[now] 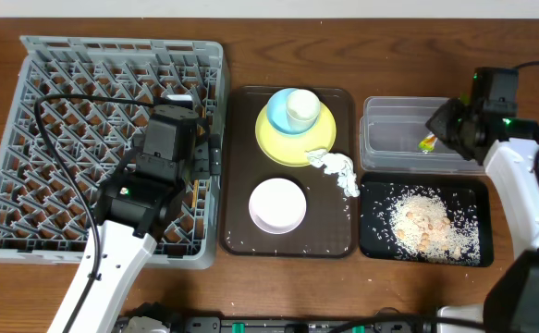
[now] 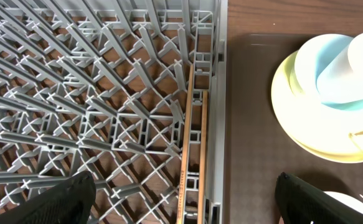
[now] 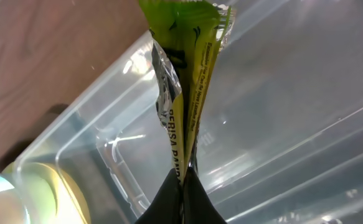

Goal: Sort waste into correct bins and load items into the dishwasher
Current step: 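Carry the wrapper right and drop it into the clear plastic bin, then return the right gripper to the brown tray and grasp the white tissue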

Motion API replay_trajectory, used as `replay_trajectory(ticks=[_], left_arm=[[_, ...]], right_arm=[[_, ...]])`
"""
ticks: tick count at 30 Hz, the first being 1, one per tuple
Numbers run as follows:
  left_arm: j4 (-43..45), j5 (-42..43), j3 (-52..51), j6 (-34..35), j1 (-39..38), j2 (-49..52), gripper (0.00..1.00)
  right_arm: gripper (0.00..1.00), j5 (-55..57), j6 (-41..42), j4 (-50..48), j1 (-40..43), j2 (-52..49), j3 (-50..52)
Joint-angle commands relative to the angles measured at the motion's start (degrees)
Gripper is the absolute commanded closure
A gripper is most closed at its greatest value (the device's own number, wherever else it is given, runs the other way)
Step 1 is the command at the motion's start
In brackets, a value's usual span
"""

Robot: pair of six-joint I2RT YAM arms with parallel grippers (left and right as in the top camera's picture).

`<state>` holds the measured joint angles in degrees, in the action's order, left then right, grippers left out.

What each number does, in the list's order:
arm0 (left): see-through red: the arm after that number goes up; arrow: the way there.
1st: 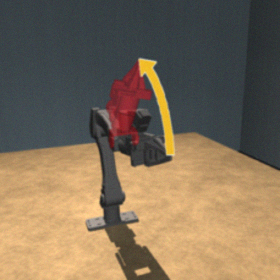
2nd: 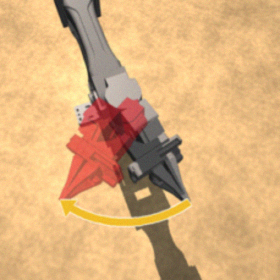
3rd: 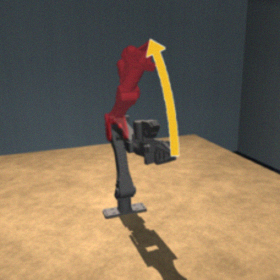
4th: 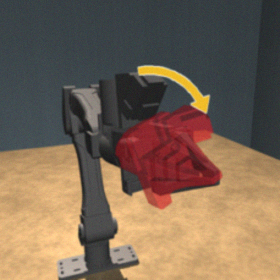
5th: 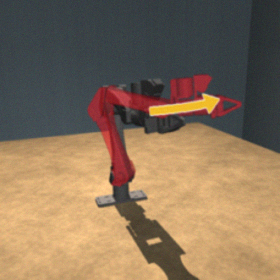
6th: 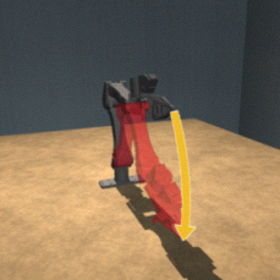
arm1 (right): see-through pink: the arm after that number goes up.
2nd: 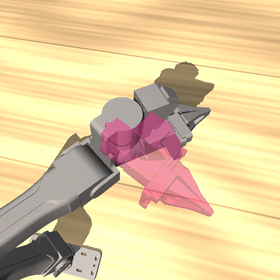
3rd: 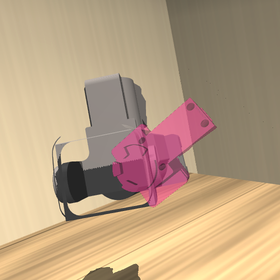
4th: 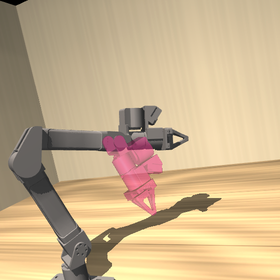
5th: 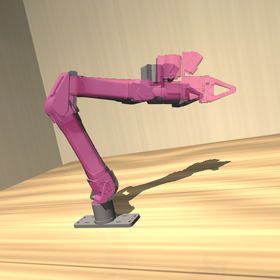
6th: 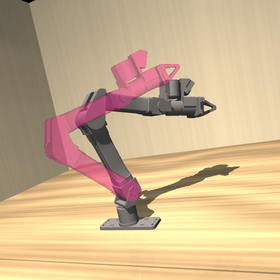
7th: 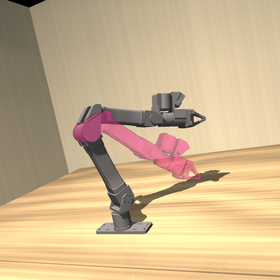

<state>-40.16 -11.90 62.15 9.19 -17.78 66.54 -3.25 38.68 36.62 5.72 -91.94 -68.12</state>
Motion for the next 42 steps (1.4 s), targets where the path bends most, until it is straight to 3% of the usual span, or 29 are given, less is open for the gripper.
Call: replay_trajectory(ticks=[1, 5, 8, 13, 15, 17, 19, 26, 35, 39, 42], left_arm=[[-0.1, 0.3, 0.3, 0.5, 0.1, 0.1, 0.07], [-0.1, 0.3, 0.3, 0.5, 0.1, 0.1, 0.07], [-0.1, 0.3, 0.3, 0.5, 0.1, 0.1, 0.07], [-0.1, 0.3, 0.3, 0.5, 0.1, 0.1, 0.07], [-0.1, 0.3, 0.3, 0.5, 0.1, 0.1, 0.07], [-0.1, 0.3, 0.3, 0.5, 0.1, 0.1, 0.07], [-0.1, 0.3, 0.3, 0.5, 0.1, 0.1, 0.07], [-0.1, 0.3, 0.3, 0.5, 0.1, 0.1, 0.07], [-0.1, 0.3, 0.3, 0.5, 0.1, 0.1, 0.07], [-0.1, 0.3, 0.3, 0.5, 0.1, 0.1, 0.07], [-0.1, 0.3, 0.3, 0.5, 0.1, 0.1, 0.07]], right_arm=[[0.93, -1.8, 2.3, 0.1, 0.3, -1.6, 0.4], [0.96, -3.8, 8.7, 0.0, 0.3, -1.6, 0.3], [0.99, -6.7, 20.6, 1.6, 0.3, -1.6, 0.3], [0.98, -6.3, 22.6, 2.6, 0.3, -1.6, 0.3], [0.87, -6.3, 22.6, 2.3, 0.3, -1.6, 0.3], [0.60, -6.3, 21.6, 1.6, 0.3, -1.5, 0.3], [0.49, -6.7, 19.9, 1.2, 0.3, -1.3, 0.3], [0.29, -8.9, 6.2, -2.4, 0.3, 2.0, 0.3], [0.39, -23.0, -22.5, -1.2, -1.6, 13.3, -0.2], [0.46, -21.9, -31.9, 3.7, -7.6, 16.5, -0.2], [0.48, -14.4, -35.2, 6.9, -15.6, 16.4, -0.1]])
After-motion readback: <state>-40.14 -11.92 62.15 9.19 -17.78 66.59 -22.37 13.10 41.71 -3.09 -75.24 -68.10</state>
